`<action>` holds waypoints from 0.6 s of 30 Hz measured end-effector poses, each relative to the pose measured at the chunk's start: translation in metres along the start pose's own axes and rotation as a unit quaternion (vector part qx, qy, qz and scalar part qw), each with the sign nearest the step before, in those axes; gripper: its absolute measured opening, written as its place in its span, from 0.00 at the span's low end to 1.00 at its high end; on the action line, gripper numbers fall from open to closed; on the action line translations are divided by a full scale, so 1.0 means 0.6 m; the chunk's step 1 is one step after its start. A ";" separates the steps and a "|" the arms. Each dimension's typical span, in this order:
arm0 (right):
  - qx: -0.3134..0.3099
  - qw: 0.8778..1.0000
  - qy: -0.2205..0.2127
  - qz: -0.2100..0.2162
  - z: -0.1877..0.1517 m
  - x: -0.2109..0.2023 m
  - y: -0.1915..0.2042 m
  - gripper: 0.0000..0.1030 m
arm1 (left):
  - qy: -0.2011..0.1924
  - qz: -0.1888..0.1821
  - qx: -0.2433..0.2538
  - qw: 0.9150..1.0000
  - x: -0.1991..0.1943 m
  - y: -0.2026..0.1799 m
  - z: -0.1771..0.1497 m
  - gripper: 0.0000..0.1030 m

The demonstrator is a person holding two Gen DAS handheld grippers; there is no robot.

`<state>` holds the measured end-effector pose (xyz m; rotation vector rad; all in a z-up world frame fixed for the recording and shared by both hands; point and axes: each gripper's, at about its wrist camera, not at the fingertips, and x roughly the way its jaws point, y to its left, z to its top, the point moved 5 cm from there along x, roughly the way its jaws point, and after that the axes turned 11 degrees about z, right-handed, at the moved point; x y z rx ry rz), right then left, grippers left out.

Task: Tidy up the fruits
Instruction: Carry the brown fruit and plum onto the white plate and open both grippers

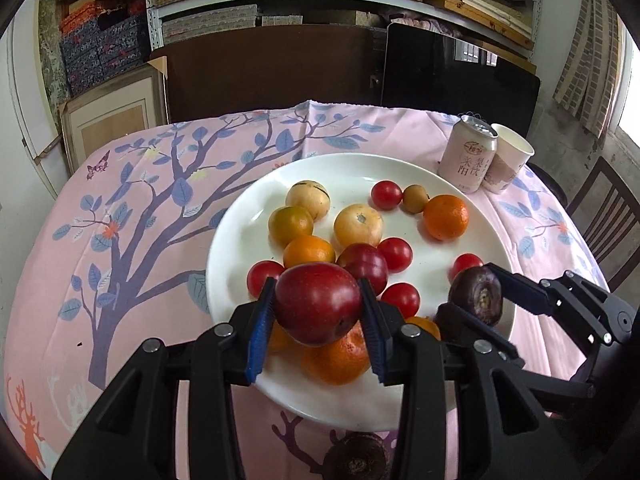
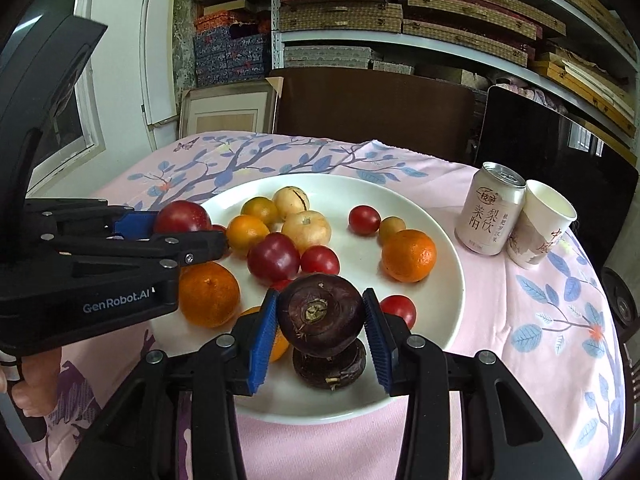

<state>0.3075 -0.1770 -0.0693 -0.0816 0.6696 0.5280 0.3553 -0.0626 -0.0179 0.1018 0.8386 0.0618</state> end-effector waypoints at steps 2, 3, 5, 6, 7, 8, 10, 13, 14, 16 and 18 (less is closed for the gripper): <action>-0.004 1.000 -0.006 -0.011 0.002 -0.002 0.003 0.61 | -0.001 0.003 -0.018 1.000 0.000 0.005 0.004 0.75; -0.002 1.000 -0.012 -0.013 0.004 -0.006 0.004 0.66 | -0.015 0.007 -0.028 0.999 -0.009 0.010 0.006 0.77; 0.009 1.000 -0.018 -0.010 0.003 -0.016 0.001 0.66 | -0.029 0.001 -0.025 0.999 -0.027 0.012 0.010 0.77; 0.016 1.000 -0.018 -0.007 0.001 -0.023 0.000 0.66 | -0.031 -0.002 -0.024 0.999 -0.036 0.014 0.010 0.77; 0.023 1.000 -0.018 -0.004 -0.001 -0.028 -0.003 0.66 | -0.035 -0.001 -0.025 0.999 -0.046 0.017 0.008 0.77; 0.029 0.999 -0.017 -0.001 -0.004 -0.036 -0.005 0.66 | -0.038 0.000 -0.025 0.999 -0.055 0.021 0.005 0.78; 0.042 0.999 -0.020 0.000 -0.012 -0.055 -0.011 0.66 | -0.041 0.002 -0.023 0.999 -0.073 0.026 -0.003 0.79; 0.068 0.997 -0.023 0.009 -0.027 -0.083 -0.017 0.66 | -0.039 -0.003 -0.030 0.999 -0.097 0.033 -0.025 0.82; 0.073 0.997 -0.023 0.010 -0.032 -0.092 -0.017 0.66 | -0.037 -0.006 -0.032 0.999 -0.104 0.035 -0.035 0.83; 0.077 0.997 -0.022 0.008 -0.046 -0.108 -0.015 0.67 | -0.031 -0.011 -0.029 0.999 -0.118 0.033 -0.058 0.83; 0.079 0.997 -0.018 0.006 -0.060 -0.122 -0.010 0.68 | -0.029 -0.011 -0.024 0.999 -0.129 0.031 -0.084 0.83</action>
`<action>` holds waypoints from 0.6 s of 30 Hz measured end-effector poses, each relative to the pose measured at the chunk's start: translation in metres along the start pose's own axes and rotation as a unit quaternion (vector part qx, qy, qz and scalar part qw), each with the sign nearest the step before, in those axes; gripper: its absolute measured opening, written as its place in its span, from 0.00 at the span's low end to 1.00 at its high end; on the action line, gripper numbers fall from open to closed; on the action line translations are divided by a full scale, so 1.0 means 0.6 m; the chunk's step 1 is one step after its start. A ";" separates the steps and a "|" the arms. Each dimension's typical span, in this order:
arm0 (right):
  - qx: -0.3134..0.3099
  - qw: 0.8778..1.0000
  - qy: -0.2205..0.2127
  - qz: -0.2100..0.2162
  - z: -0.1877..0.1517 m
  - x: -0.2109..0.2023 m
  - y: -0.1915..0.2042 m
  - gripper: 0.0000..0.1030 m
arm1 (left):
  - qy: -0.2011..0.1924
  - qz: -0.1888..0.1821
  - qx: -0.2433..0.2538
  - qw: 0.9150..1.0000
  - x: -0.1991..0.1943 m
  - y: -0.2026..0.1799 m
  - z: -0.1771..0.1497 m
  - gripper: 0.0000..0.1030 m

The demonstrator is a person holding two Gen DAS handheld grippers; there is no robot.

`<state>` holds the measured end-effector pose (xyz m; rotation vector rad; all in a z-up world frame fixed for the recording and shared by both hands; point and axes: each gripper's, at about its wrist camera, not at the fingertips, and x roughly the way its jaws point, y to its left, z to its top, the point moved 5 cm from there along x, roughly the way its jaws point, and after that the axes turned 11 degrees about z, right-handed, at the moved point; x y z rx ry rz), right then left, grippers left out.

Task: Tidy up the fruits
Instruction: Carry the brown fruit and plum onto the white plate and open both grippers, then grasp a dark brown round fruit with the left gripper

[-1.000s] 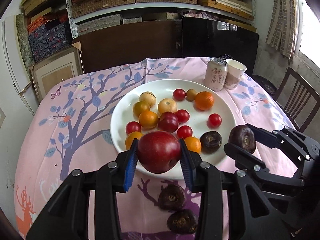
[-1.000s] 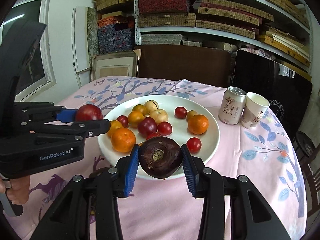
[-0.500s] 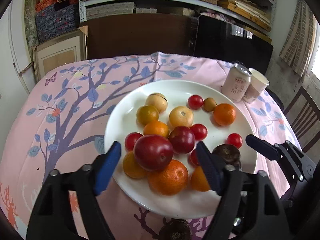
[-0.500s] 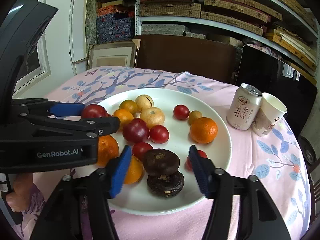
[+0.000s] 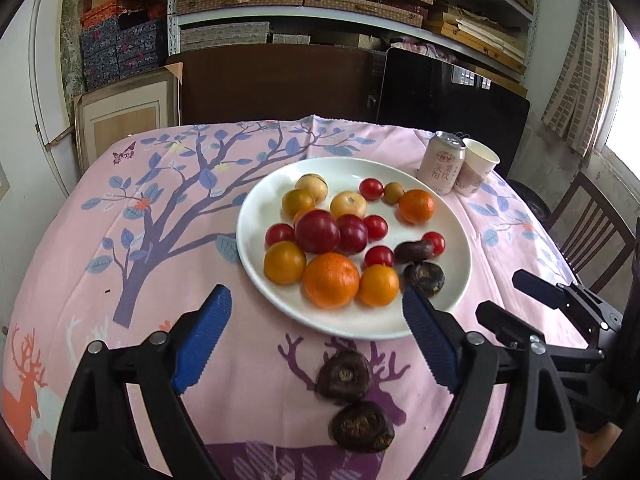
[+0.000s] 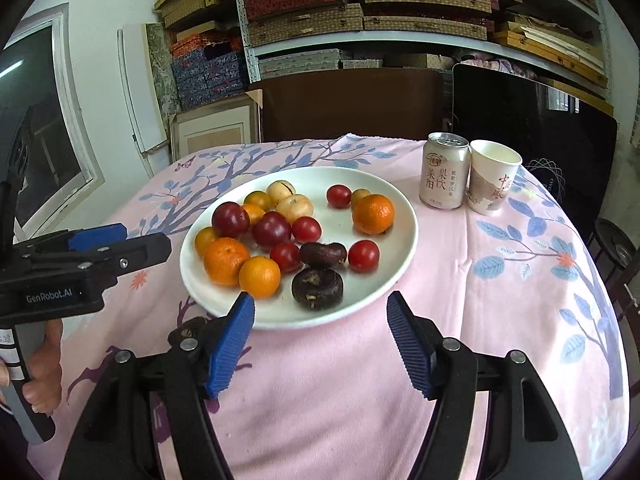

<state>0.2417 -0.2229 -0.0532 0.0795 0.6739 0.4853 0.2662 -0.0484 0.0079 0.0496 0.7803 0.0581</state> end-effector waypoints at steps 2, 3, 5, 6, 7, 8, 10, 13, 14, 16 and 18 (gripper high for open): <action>-0.001 1.000 0.001 -0.001 -0.012 -0.013 0.005 0.68 | 0.002 0.002 0.004 1.000 -0.010 -0.001 -0.024 0.83; -0.001 1.000 -0.001 -0.001 -0.017 -0.020 0.008 0.68 | 0.003 0.002 0.004 1.000 -0.015 -0.001 -0.035 0.83; 0.002 1.000 -0.002 -0.001 -0.026 -0.031 0.011 0.70 | 0.011 -0.004 0.005 1.000 -0.021 -0.006 -0.056 0.83; 0.004 1.000 -0.003 0.000 -0.031 -0.036 0.011 0.70 | 0.012 -0.004 0.009 1.000 -0.024 -0.008 -0.065 0.83; 0.007 1.000 -0.003 0.000 -0.036 -0.041 0.012 0.70 | 0.013 -0.002 0.012 1.000 -0.027 -0.011 -0.074 0.83; 0.011 1.000 -0.004 0.001 -0.041 -0.045 0.012 0.71 | 0.016 -0.001 0.016 1.000 -0.028 -0.014 -0.082 0.83; 0.018 1.000 -0.005 0.004 -0.049 -0.052 0.011 0.71 | 0.024 -0.001 0.021 0.999 -0.025 -0.021 -0.095 0.83; 0.024 1.000 -0.006 0.004 -0.061 -0.063 0.009 0.71 | 0.036 0.002 0.028 0.999 -0.014 -0.031 -0.117 0.83; 0.026 1.000 -0.005 0.006 -0.065 -0.065 0.007 0.71 | 0.041 0.004 0.029 0.999 -0.008 -0.034 -0.124 0.83; 0.028 1.000 -0.004 0.006 -0.070 -0.067 0.005 0.71 | 0.052 0.008 0.031 0.998 0.005 -0.040 -0.137 0.82; 0.028 1.000 -0.002 0.005 -0.074 -0.068 0.003 0.71 | 0.068 0.006 0.033 0.997 0.020 -0.046 -0.150 0.69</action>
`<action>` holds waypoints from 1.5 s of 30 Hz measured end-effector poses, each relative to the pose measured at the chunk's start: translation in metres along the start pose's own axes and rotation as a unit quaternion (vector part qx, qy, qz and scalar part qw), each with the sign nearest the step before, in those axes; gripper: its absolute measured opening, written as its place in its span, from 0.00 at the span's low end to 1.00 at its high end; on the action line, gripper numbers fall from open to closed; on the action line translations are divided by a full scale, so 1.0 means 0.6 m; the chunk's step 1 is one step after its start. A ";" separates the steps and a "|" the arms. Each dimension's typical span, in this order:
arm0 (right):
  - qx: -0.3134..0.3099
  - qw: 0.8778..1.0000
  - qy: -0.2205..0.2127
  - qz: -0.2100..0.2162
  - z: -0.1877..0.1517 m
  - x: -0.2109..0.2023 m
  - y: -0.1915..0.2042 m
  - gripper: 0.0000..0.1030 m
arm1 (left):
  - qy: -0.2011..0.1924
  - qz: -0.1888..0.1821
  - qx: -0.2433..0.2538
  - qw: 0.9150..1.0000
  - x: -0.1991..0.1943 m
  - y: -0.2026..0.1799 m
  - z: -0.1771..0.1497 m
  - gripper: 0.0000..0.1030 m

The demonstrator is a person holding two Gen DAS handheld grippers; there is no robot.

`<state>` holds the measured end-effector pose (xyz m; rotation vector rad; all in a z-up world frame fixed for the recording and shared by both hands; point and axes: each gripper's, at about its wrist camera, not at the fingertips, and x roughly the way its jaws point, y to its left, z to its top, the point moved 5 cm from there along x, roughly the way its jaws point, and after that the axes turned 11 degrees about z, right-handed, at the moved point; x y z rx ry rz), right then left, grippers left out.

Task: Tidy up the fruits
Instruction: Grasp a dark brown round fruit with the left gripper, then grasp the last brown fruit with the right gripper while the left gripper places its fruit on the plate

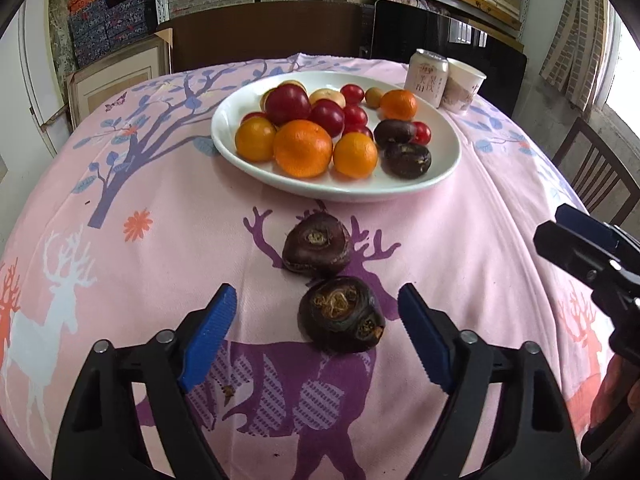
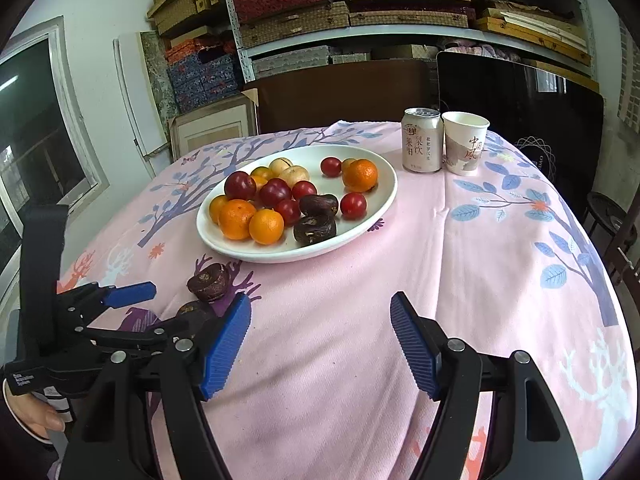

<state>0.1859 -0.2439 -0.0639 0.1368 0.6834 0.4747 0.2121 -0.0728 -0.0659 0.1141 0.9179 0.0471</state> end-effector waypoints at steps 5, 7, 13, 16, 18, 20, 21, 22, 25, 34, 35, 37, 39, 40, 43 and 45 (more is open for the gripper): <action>0.003 1.000 0.002 -0.001 -0.009 0.001 -0.005 0.71 | 0.009 0.012 0.023 1.000 0.022 -0.019 -0.013 0.59; 0.003 1.000 0.006 -0.002 -0.013 0.003 -0.006 0.71 | 0.003 0.008 0.030 1.000 0.019 -0.023 -0.013 0.51; -0.012 1.000 0.020 0.002 -0.014 0.014 0.014 0.71 | -0.005 -0.015 0.019 1.000 -0.003 -0.003 -0.006 0.44; -0.027 0.999 0.031 0.007 -0.014 0.031 0.038 0.71 | -0.012 -0.018 0.009 1.000 -0.017 0.029 0.002 0.44; -0.038 0.998 0.039 0.011 -0.013 0.048 0.056 0.71 | -0.020 -0.018 0.000 1.000 -0.028 0.056 0.006 0.44; -0.047 0.998 0.049 0.016 -0.012 0.068 0.075 0.71 | -0.028 -0.016 -0.009 0.999 -0.036 0.084 0.010 0.44; -0.051 0.997 0.054 0.018 -0.012 0.080 0.085 0.71 | -0.031 -0.010 -0.015 0.999 -0.037 0.099 0.013 0.44; -0.055 0.997 0.059 0.021 -0.011 0.092 0.095 0.71 | -0.033 -0.005 -0.022 0.999 -0.037 0.112 0.016 0.44; -0.064 0.995 0.073 0.025 -0.010 0.128 0.122 0.71 | -0.031 -0.004 -0.044 0.999 -0.029 0.144 0.019 0.44; -0.093 0.989 0.111 0.008 -0.005 0.216 0.164 0.71 | -0.018 0.009 -0.044 0.999 0.002 0.159 0.010 0.44; -0.097 0.989 0.115 0.006 -0.005 0.222 0.167 0.71 | -0.019 0.011 -0.045 0.999 0.003 0.160 0.010 0.44; -0.106 0.987 0.122 0.008 -0.003 0.232 0.174 0.59 | -0.017 0.012 -0.049 0.999 0.005 0.162 0.011 0.44; -0.118 0.986 0.120 0.004 0.000 0.234 0.182 0.44 | -0.016 0.016 -0.050 0.998 0.007 0.164 0.011 0.44; -0.122 0.985 0.121 -0.001 0.000 0.234 0.183 0.44 | -0.016 0.018 -0.051 0.998 0.007 0.164 0.011 0.44; -0.117 0.986 0.120 0.006 -0.003 0.226 0.179 0.44 | -0.011 0.017 -0.049 0.999 0.010 0.161 0.008 0.44; -0.112 0.987 0.116 0.007 -0.005 0.215 0.171 0.44 | -0.011 0.018 -0.045 0.999 0.010 0.156 0.007 0.44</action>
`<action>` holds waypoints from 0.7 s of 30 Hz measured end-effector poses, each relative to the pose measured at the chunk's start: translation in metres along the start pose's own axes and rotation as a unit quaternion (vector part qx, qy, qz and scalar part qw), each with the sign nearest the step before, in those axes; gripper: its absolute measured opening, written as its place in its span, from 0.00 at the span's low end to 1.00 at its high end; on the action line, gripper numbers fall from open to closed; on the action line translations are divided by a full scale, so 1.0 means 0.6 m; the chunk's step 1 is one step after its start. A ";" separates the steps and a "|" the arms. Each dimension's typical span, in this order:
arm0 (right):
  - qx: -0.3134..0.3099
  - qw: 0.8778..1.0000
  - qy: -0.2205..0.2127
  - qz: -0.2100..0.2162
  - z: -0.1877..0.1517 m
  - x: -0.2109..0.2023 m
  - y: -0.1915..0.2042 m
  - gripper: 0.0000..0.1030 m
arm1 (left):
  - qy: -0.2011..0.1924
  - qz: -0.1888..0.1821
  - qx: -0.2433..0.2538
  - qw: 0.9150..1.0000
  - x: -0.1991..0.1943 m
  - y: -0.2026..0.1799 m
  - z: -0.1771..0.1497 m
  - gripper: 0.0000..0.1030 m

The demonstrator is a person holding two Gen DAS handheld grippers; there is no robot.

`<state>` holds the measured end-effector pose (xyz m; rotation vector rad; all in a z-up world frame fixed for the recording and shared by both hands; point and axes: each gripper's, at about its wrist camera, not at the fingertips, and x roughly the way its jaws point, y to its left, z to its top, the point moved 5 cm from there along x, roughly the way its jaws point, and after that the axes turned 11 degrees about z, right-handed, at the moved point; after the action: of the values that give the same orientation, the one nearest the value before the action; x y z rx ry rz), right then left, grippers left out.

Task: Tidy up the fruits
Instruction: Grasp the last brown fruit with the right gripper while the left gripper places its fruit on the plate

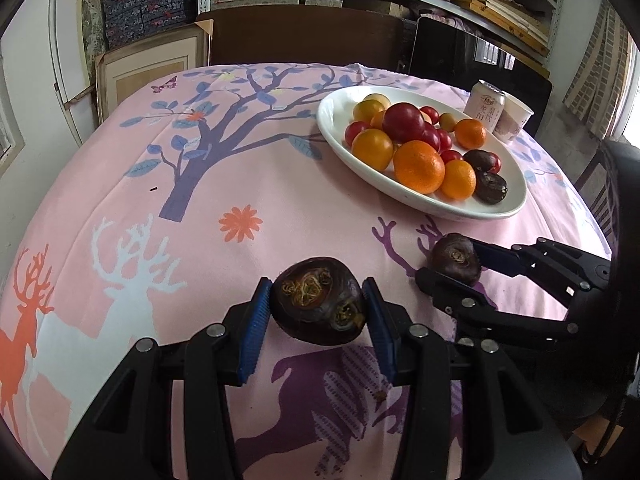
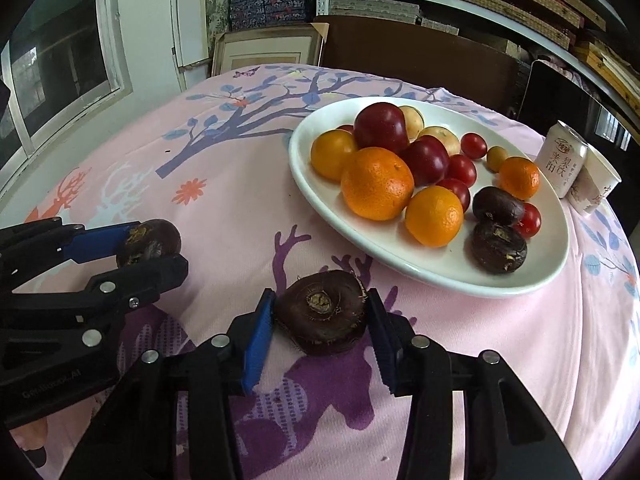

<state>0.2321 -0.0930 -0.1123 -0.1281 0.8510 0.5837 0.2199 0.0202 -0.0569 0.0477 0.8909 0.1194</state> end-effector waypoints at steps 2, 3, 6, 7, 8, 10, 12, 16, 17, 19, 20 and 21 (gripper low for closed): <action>0.008 1.000 -0.007 0.002 -0.006 -0.016 -0.010 0.44 | -0.001 0.003 0.003 1.000 -0.001 -0.004 -0.002 0.44; 0.010 1.000 -0.011 0.004 -0.008 -0.026 -0.014 0.45 | -0.001 0.003 0.004 1.000 -0.002 -0.006 -0.002 0.44; 0.015 1.000 -0.028 0.003 -0.013 -0.059 -0.030 0.45 | -0.001 0.007 0.010 1.000 -0.005 -0.014 -0.005 0.44; 0.017 0.999 -0.034 0.003 -0.015 -0.070 -0.036 0.45 | -0.001 0.008 0.013 1.000 -0.006 -0.016 -0.005 0.44; 0.019 0.999 -0.041 0.002 -0.016 -0.082 -0.042 0.45 | 0.000 0.007 0.014 1.000 -0.009 -0.019 -0.004 0.44; 0.019 0.998 -0.060 -0.006 -0.014 -0.108 -0.057 0.45 | 0.000 -0.004 0.014 1.000 -0.019 -0.027 0.005 0.44; 0.019 0.997 -0.079 -0.012 -0.005 -0.131 -0.074 0.45 | -0.009 -0.007 0.022 1.000 -0.033 -0.041 0.027 0.44; 0.023 0.994 -0.105 -0.024 0.023 -0.154 -0.112 0.45 | -0.037 -0.016 0.035 0.999 -0.053 -0.078 0.097 0.44; 0.021 0.994 -0.108 -0.026 0.030 -0.153 -0.118 0.45 | -0.043 -0.010 0.039 0.998 -0.052 -0.088 0.115 0.44; 0.014 0.994 -0.109 -0.028 0.045 -0.141 -0.129 0.45 | -0.052 -0.001 0.049 0.997 -0.041 -0.110 0.151 0.44; 0.010 0.994 -0.106 -0.028 0.053 -0.131 -0.132 0.45 | -0.051 0.000 0.052 0.997 -0.033 -0.120 0.166 0.44; 0.003 0.994 -0.103 -0.029 0.059 -0.121 -0.135 0.45 | -0.049 0.000 0.053 0.997 -0.022 -0.129 0.181 0.44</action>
<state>0.2621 -0.1805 -0.0450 -0.0860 0.6472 0.5305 0.3026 -0.0573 0.0142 0.1509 0.7981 0.0704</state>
